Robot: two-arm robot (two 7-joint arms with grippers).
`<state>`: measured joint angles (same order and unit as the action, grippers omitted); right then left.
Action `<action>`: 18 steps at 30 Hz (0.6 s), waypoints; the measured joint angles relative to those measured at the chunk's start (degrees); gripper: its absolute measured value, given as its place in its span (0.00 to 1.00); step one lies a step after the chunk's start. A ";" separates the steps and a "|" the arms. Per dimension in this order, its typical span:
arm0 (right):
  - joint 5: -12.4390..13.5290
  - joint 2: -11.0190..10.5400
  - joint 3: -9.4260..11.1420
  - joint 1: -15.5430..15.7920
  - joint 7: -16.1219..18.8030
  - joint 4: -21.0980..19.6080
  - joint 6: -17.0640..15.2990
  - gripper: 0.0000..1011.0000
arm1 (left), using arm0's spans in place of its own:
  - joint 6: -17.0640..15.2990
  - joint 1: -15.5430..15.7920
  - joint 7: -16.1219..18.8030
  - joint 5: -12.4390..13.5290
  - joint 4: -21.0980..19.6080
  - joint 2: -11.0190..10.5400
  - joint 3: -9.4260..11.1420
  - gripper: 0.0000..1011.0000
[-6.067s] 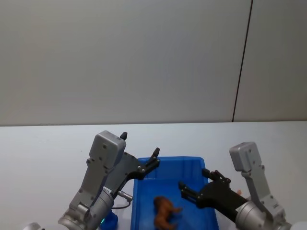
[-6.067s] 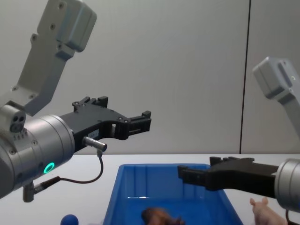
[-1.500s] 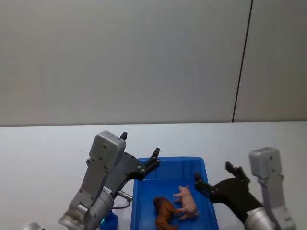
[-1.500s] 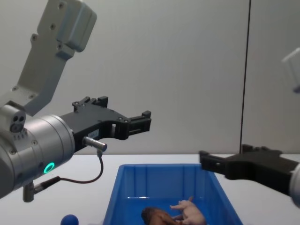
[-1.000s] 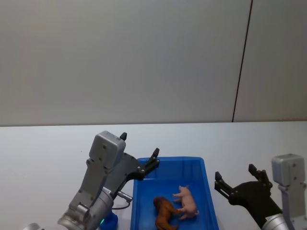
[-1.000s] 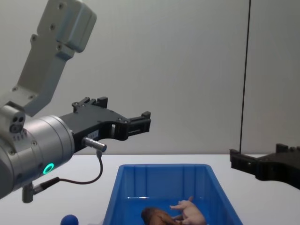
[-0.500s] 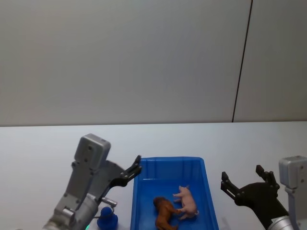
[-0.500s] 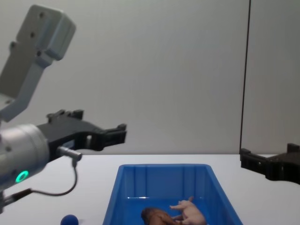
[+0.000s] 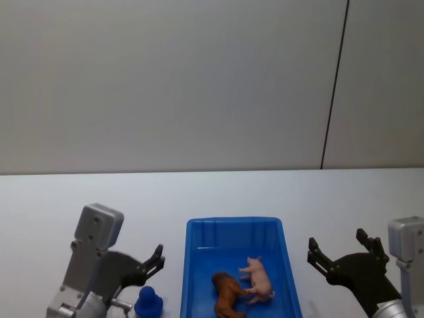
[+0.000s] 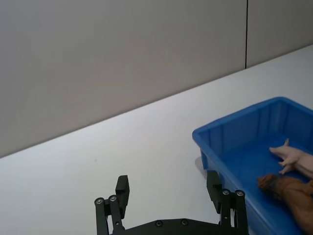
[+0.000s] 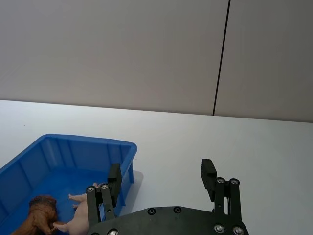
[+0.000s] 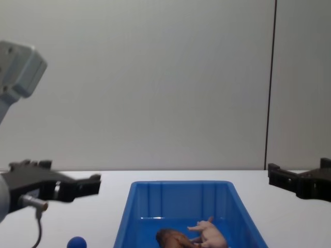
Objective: Pick up the two dolls from the table and place them into the box.
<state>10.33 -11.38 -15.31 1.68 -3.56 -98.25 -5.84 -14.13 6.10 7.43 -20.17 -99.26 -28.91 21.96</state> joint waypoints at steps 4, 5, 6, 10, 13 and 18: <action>0.00 -0.01 0.02 0.05 -0.07 -0.04 0.03 0.99 | -1.19 -0.81 0.01 -1.23 0.00 -0.67 -0.34 0.99; 0.00 -0.02 0.02 0.05 -0.10 -0.04 0.04 0.99 | -1.35 -0.94 -0.02 -1.44 0.04 -0.76 -0.40 0.99; 0.00 -0.03 0.03 0.06 -0.11 -0.05 0.04 0.99 | -1.49 -1.12 -0.09 -1.61 0.16 -0.89 -0.47 0.99; 0.00 -0.04 0.03 0.08 -0.15 -0.08 0.06 0.99 | -2.08 -1.55 -0.97 -2.41 0.77 -1.17 -0.67 0.99; 0.00 -0.06 0.03 0.09 -0.17 -0.11 0.06 0.99 | -2.42 -1.71 -2.22 -2.98 1.58 -1.23 -0.77 0.99; 0.00 -0.08 0.02 0.12 -0.20 -0.13 0.06 0.99 | -2.60 -1.71 -4.03 -3.52 2.87 -1.09 -0.80 0.99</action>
<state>10.33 -11.47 -15.28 1.80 -3.76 -98.38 -5.78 -16.72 4.39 3.40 -23.69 -96.39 -30.00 21.17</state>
